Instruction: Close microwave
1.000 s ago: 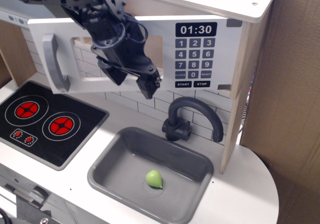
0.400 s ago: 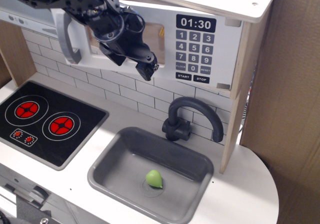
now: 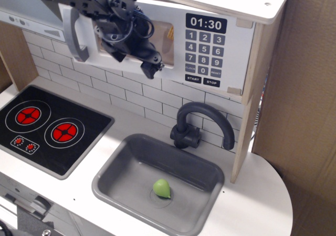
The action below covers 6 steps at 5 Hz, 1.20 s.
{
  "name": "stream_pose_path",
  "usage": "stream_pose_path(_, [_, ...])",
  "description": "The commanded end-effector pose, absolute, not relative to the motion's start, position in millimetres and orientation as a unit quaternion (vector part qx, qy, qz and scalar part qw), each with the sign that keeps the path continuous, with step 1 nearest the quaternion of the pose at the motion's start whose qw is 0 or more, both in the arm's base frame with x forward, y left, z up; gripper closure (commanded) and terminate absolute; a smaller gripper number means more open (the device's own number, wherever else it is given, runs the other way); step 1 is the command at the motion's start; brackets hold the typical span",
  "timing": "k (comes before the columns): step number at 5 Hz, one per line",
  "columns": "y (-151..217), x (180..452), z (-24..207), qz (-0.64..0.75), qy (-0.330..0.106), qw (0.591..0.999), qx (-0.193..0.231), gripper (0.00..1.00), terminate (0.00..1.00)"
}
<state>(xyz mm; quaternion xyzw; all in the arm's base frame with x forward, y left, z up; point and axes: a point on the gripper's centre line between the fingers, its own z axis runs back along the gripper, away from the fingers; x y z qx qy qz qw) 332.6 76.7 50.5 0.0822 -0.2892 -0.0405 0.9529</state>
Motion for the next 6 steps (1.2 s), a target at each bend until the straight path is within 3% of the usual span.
stream_pose_path(1, [79.5, 356.7, 72.7, -0.054, -0.326, 0.938, 0.106, 0.0, 0.0])
stream_pose_path(5, [75.4, 369.4, 67.9, -0.053, -0.348, 0.93, 0.108, 0.0, 0.0])
stream_pose_path(6, [68.0, 361.7, 69.0, -0.044, -0.337, 0.934, 0.114, 0.0, 0.0])
